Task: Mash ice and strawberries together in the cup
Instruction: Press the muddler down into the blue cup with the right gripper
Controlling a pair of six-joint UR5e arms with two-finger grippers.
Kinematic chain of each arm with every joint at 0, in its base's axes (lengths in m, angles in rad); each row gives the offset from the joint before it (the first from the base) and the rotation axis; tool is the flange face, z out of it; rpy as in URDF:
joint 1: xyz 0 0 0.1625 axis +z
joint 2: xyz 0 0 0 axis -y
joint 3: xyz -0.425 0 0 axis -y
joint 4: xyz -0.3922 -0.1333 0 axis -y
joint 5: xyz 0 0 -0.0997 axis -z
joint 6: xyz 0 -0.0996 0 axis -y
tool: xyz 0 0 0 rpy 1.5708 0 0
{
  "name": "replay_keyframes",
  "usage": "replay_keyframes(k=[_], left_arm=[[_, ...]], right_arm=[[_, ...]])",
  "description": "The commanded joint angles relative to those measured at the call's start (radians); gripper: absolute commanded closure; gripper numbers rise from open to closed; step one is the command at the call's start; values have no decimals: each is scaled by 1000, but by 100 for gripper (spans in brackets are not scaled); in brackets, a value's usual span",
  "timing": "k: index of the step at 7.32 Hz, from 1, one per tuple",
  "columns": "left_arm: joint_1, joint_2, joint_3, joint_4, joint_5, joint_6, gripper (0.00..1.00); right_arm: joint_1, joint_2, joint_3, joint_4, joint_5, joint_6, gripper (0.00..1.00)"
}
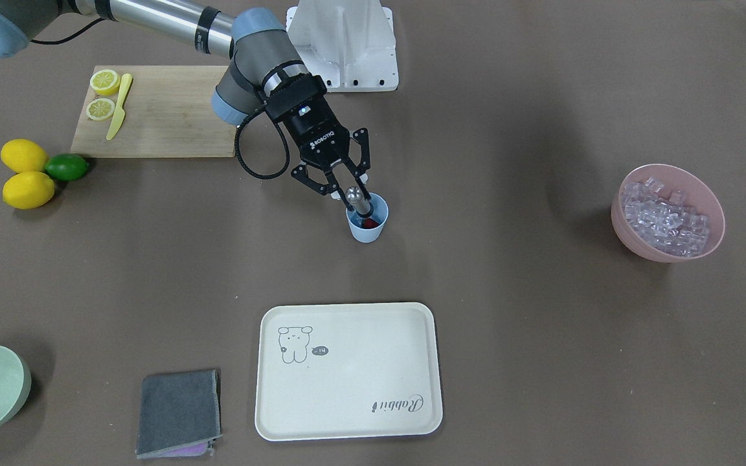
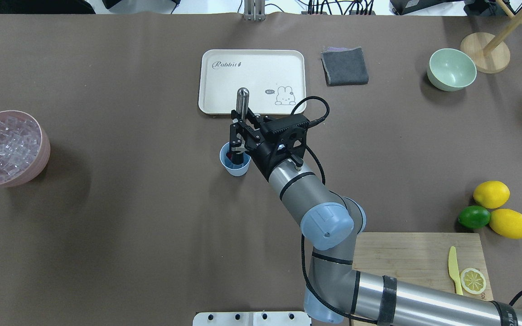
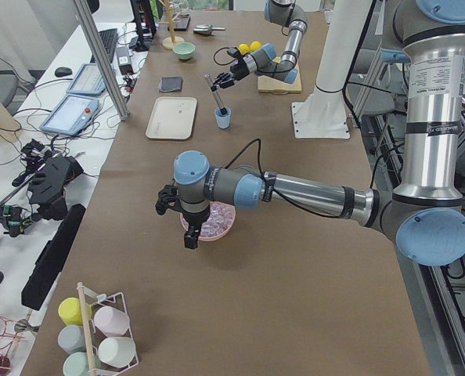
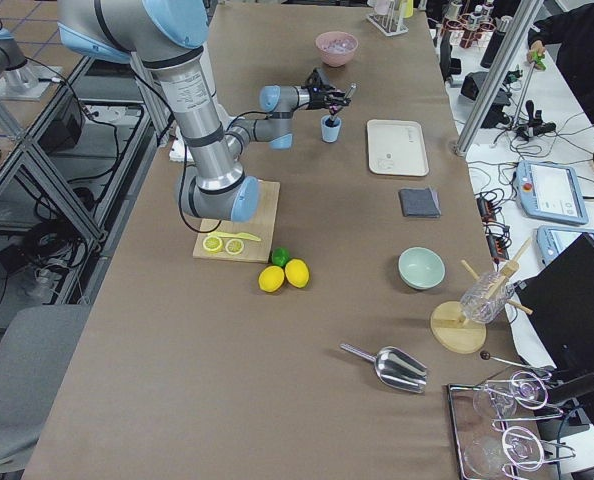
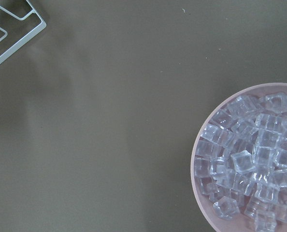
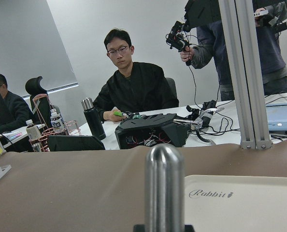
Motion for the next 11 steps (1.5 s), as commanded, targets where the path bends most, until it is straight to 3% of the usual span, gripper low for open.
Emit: replay_keyframes(k=[1, 5, 9, 11], left_arm=[[0, 0, -1, 0, 0, 0, 3], [0, 0, -2, 0, 0, 0, 3], [-2, 0, -5, 0, 0, 0, 3], [0, 0, -4, 0, 0, -2, 3]], right_arm=[[-2, 4, -20, -1, 5, 0, 100], [4, 22, -25, -3, 12, -1, 100], [60, 45, 44, -12, 52, -57, 100], [28, 31, 8, -12, 45, -52, 100]])
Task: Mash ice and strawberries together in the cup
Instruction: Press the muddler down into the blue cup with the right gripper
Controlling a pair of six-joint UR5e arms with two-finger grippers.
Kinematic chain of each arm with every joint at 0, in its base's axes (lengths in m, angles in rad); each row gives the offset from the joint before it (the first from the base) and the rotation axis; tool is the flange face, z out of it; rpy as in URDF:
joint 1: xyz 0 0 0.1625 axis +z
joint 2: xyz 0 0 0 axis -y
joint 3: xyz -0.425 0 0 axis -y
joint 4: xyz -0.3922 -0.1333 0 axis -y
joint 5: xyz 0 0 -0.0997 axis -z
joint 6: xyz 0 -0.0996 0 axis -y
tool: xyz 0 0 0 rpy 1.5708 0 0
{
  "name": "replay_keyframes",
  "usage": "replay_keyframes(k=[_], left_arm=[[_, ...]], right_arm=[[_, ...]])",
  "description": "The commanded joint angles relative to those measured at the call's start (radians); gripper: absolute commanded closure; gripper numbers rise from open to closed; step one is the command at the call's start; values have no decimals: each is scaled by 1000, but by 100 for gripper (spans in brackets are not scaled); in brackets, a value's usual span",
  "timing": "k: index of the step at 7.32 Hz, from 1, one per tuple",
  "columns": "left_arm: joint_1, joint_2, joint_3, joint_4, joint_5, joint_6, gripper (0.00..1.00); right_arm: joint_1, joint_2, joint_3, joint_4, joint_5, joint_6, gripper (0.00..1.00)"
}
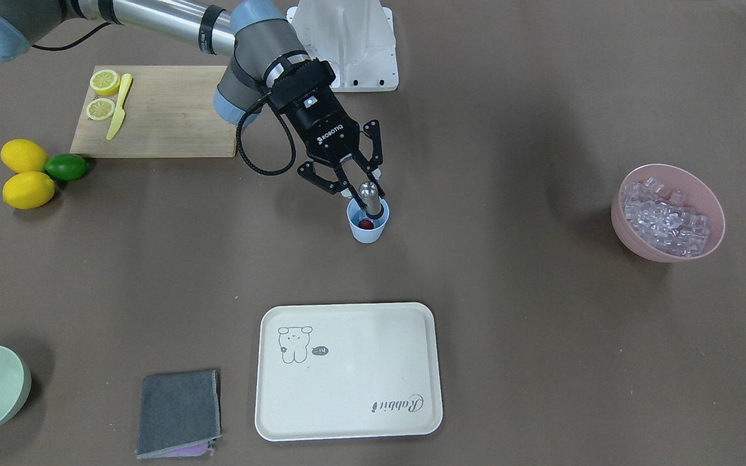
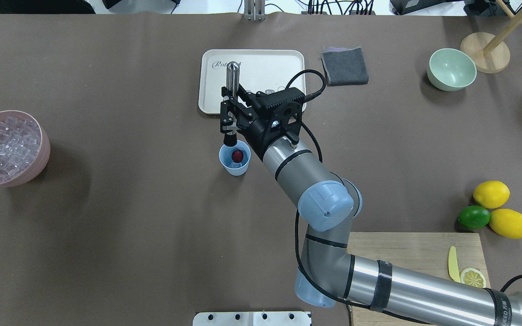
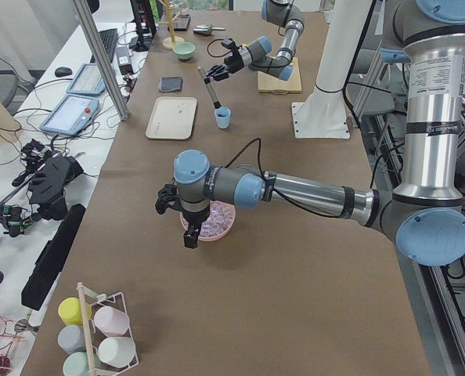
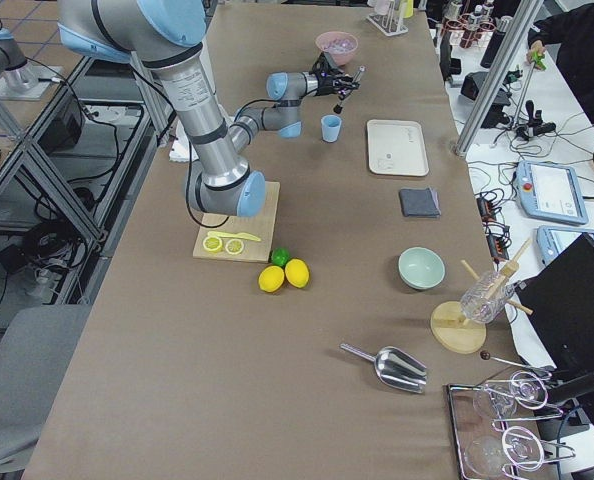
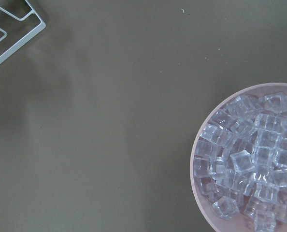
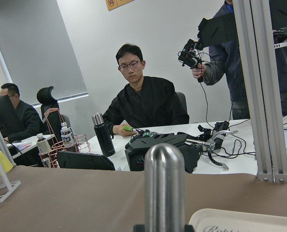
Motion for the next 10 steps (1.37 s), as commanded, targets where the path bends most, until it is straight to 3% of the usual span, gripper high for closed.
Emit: replay_keyframes(k=[1, 7, 8, 10], left_arm=[[1, 0, 2, 0, 0, -1, 3], [1, -1, 3, 0, 0, -1, 3], [1, -1, 2, 0, 0, -1, 3], [1, -14, 5, 0, 2, -1, 3]], right_arm=[[-32, -9, -46, 1, -6, 1, 100], [-26, -2, -53, 0, 3, -2, 100], [11, 10, -21, -27, 21, -2, 100], [141, -37, 154, -194, 157, 12, 100]])
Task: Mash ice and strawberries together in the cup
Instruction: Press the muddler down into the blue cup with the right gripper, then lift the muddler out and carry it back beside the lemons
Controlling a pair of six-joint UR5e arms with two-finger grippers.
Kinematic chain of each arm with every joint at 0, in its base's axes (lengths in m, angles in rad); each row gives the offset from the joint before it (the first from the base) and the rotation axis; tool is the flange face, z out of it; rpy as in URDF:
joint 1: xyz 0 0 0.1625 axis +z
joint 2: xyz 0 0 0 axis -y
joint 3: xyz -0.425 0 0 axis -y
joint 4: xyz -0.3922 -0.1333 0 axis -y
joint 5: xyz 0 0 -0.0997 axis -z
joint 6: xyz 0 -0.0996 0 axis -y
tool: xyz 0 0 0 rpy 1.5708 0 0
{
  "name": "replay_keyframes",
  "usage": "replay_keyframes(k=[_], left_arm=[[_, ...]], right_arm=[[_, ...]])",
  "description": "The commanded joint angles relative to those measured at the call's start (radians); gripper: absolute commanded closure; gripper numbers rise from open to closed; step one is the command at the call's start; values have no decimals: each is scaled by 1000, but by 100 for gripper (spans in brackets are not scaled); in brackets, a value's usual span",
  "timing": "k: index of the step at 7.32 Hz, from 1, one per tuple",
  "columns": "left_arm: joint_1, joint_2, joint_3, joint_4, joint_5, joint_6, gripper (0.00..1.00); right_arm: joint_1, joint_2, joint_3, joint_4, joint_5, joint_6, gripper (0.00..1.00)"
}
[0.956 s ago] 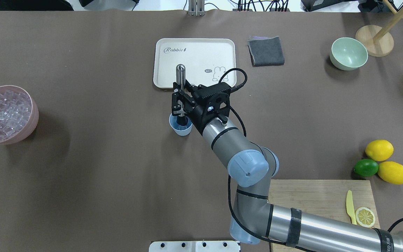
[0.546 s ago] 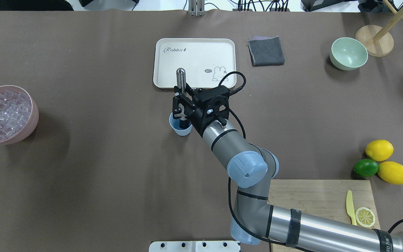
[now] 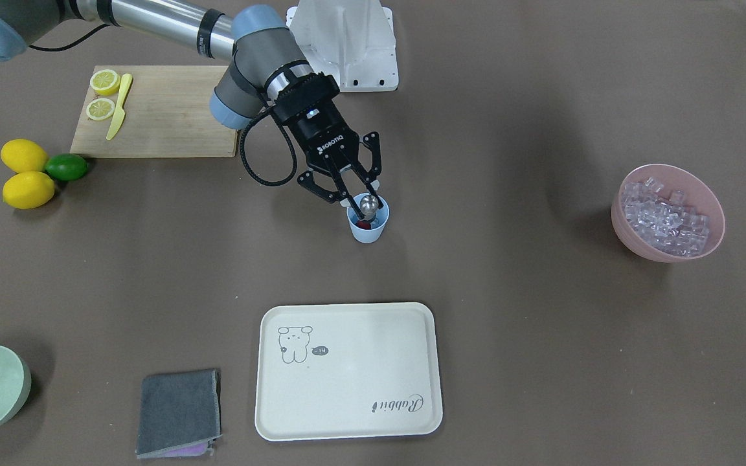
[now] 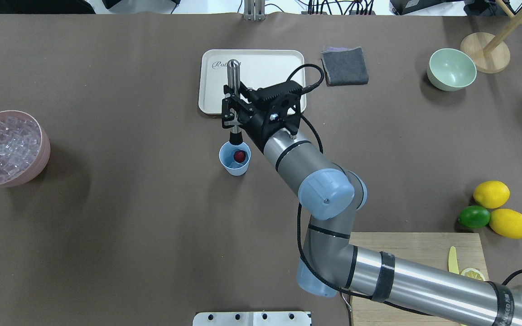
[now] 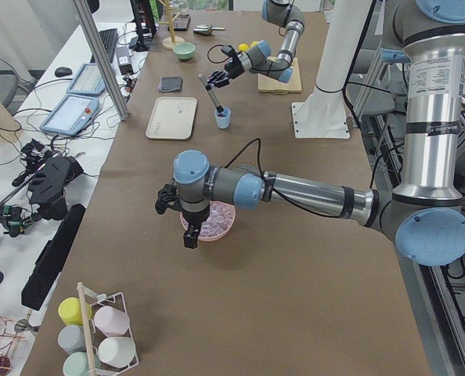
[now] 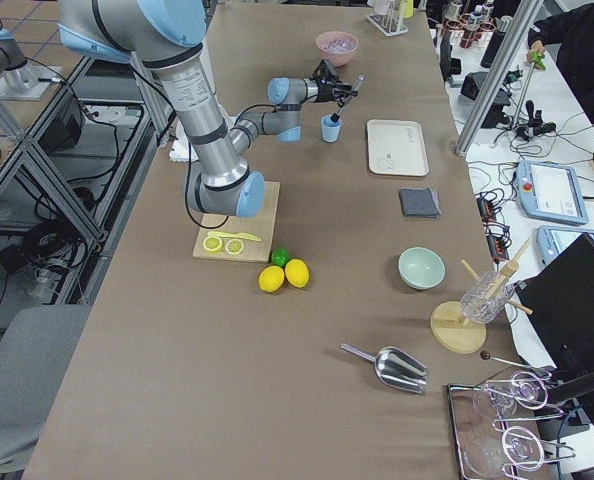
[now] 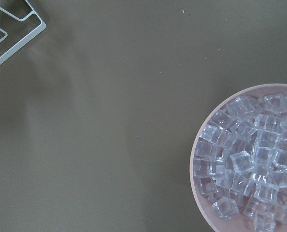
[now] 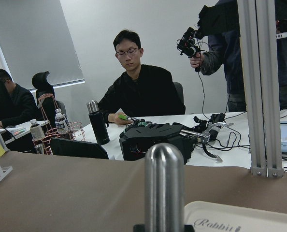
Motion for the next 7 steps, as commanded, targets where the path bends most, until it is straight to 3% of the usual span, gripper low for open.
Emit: replay_keyframes(k=[1, 2, 3, 5, 6, 7], left_arm=[[-2, -10, 4, 0, 4, -1, 3], [-3, -11, 4, 0, 9, -1, 3], [-3, -11, 1, -2, 10, -1, 3], [-17, -11, -6, -3, 13, -1, 3], [-23, -11, -9, -3, 13, -1, 3], [-23, -10, -15, -3, 13, -1, 3]], right_arm=[[118, -124, 176, -153, 111, 23, 100], [166, -201, 229, -230, 165, 81, 100], [242, -269, 261, -309, 282, 125, 100], [385, -311, 261, -515, 560, 138, 100], [442, -316, 257, -680, 701, 137, 100], [489, -326, 245, -785, 803, 121, 100]])
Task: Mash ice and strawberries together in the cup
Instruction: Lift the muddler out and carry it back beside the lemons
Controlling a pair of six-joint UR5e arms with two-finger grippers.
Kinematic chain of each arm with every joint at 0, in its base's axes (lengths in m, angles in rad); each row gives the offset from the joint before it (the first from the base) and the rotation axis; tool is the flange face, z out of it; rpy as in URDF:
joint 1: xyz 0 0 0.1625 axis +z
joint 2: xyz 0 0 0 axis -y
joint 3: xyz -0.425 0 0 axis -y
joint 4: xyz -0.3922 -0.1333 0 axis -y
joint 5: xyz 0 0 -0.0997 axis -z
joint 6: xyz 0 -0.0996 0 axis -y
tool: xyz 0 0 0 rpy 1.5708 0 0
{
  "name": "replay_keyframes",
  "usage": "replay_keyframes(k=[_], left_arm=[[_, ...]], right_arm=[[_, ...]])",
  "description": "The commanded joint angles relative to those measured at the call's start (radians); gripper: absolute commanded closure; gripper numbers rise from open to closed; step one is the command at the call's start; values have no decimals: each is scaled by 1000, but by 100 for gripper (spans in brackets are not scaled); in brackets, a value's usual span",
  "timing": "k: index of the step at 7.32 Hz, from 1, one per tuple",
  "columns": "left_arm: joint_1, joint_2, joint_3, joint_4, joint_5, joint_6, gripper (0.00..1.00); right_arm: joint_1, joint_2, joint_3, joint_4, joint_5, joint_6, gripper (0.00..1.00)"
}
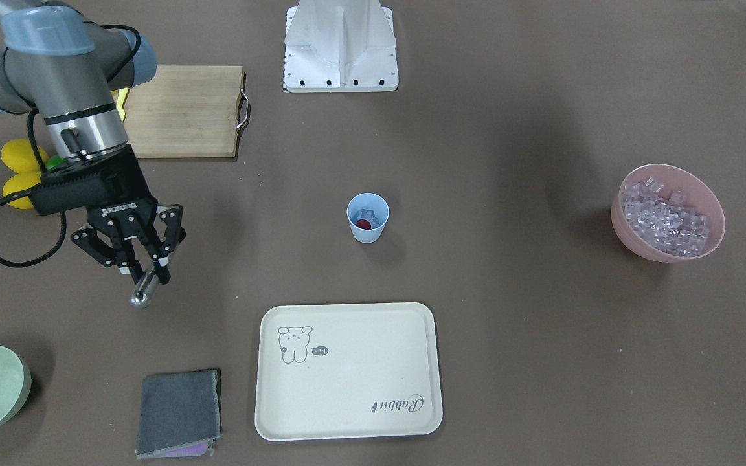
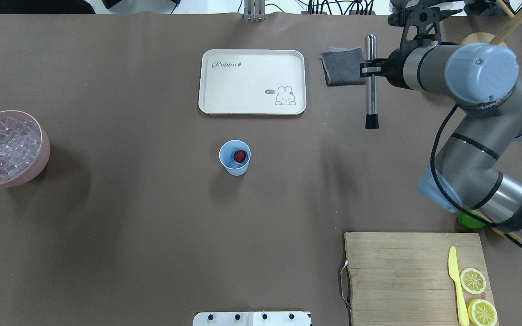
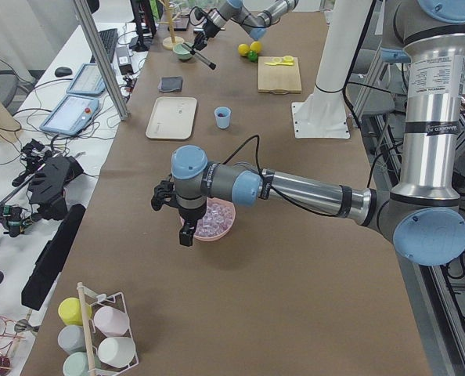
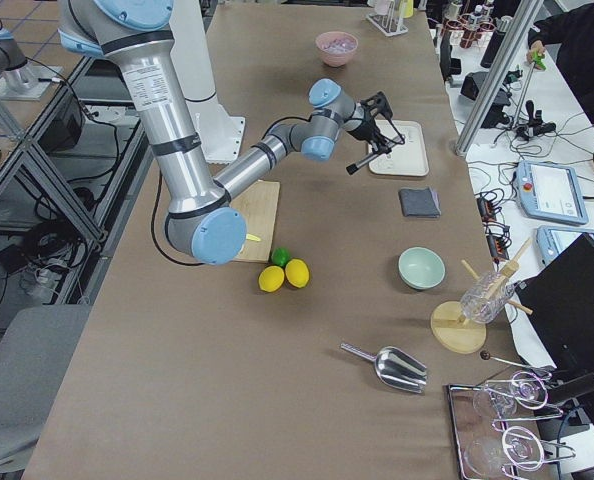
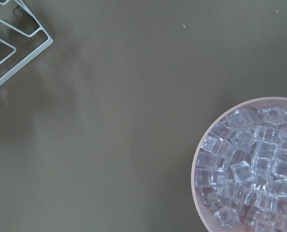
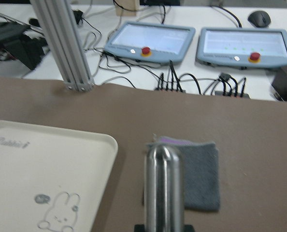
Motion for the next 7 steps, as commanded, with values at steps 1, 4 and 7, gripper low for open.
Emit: replay_keyframes(k=[1, 4, 7], left_arm=[[-3, 0, -6, 0, 2, -2, 3], [-12, 1, -29, 0, 0, -6, 3], [-12, 0, -31, 0, 2, -8, 3]], right_arm=[[102, -32, -53, -177, 251, -22, 100], [157, -34, -282, -180, 426, -133, 100], [156, -112, -293, -193, 512, -158, 100]])
